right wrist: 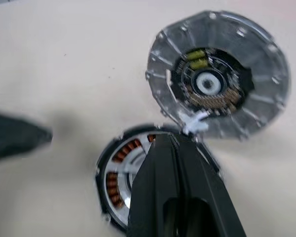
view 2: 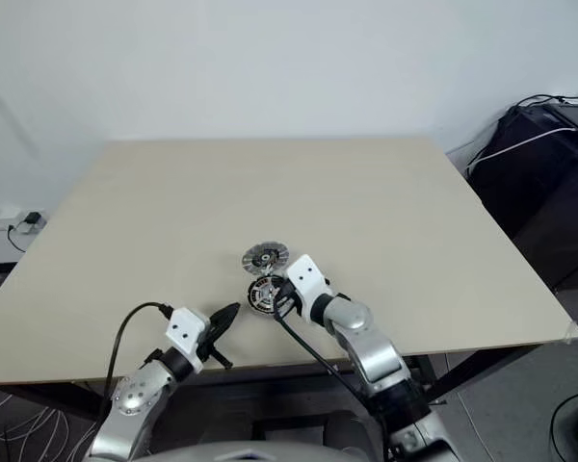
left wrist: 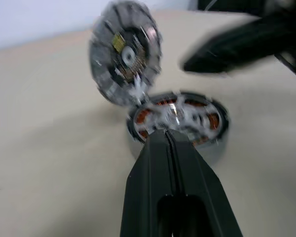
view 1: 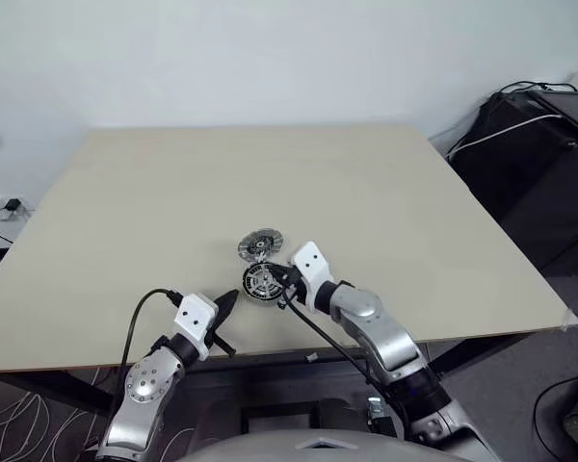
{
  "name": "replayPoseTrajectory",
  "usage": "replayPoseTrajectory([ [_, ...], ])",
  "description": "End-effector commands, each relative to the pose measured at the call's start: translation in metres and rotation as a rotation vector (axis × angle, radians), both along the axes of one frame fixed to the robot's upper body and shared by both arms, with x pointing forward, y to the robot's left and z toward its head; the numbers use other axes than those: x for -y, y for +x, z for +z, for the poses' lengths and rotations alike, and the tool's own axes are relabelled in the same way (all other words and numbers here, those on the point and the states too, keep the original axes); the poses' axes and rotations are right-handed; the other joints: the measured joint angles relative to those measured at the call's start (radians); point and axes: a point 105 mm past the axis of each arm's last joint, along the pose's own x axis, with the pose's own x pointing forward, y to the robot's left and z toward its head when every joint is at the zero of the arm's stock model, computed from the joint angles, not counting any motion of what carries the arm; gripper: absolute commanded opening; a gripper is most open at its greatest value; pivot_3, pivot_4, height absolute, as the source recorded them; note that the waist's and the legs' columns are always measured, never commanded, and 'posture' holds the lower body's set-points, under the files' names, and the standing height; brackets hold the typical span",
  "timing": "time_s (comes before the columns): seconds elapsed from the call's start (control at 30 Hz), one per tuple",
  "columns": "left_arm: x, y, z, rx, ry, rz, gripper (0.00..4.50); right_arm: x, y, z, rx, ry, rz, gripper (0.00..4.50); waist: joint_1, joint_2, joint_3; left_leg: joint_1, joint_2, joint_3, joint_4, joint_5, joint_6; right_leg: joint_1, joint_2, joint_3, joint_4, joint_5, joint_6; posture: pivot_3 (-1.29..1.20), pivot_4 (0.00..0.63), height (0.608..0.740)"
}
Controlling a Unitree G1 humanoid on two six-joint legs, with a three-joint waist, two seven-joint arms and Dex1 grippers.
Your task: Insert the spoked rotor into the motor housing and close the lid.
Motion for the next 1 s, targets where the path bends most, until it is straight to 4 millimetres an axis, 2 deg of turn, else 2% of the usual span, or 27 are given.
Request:
replayPoseTrajectory([
  [0.03,0.008,-0.001,0.006,0.025,-0.051,-0.016,0.03,-0.007,0.009,0.005,0.031,-0.003,0.005,0.00,0.001,0.000,0.000,0.000,0.000,0.000,0.000,0.000,0.000,0.000,0.000,0.000,0.000,0.000,0.000,0.00,0.000,0.740],
  [0.27,0.011,-0.006,0.001,-0.087,-0.184,0.000,0.03,-0.012,0.012,-0.012,-0.018,-0.053,0.027,0.00,-0.011,0.001,0.000,0.001,0.000,0.000,0.000,0.000,0.000,0.000,0.001,0.000,0.001,0.000,0.000,0.00,0.000,0.740],
  [0.47,0.012,-0.009,-0.004,-0.117,-0.183,-0.005,0.03,-0.006,0.012,-0.031,-0.075,-0.140,0.020,0.00,-0.014,0.004,-0.002,0.002,0.000,0.000,0.000,0.000,0.000,0.001,0.002,0.000,0.002,0.000,0.000,0.00,0.000,0.740],
  [0.53,0.012,-0.009,-0.005,-0.108,-0.174,-0.002,0.03,-0.007,0.012,-0.026,-0.065,-0.115,0.030,0.00,-0.015,0.005,-0.004,0.002,0.000,0.000,0.000,0.000,0.000,0.002,0.002,0.000,0.002,0.000,0.000,0.00,0.000,0.740],
  [0.7,0.013,-0.008,-0.005,-0.077,-0.156,0.005,0.03,-0.007,0.013,0.002,0.013,-0.059,0.084,0.00,-0.013,0.005,-0.004,0.002,-0.001,0.000,0.001,0.000,0.000,0.002,0.002,0.000,0.002,0.000,0.000,0.00,0.000,0.740],
  [0.87,0.015,-0.009,-0.007,-0.076,-0.156,0.001,0.03,-0.001,-0.002,0.019,0.107,-0.184,0.302,0.00,-0.012,0.006,-0.004,0.002,-0.001,0.000,0.001,0.000,0.000,0.001,0.002,0.000,0.002,0.000,0.000,0.00,0.000,0.740],
  [1.0,0.015,-0.008,-0.008,-0.079,-0.163,-0.002,0.00,0.007,-0.007,0.017,0.137,-0.310,0.409,0.89,-0.011,0.006,-0.004,0.002,-0.001,-0.001,0.002,0.000,0.000,0.001,0.002,-0.001,0.002,-0.001,0.002,0.00,0.000,0.740],
])
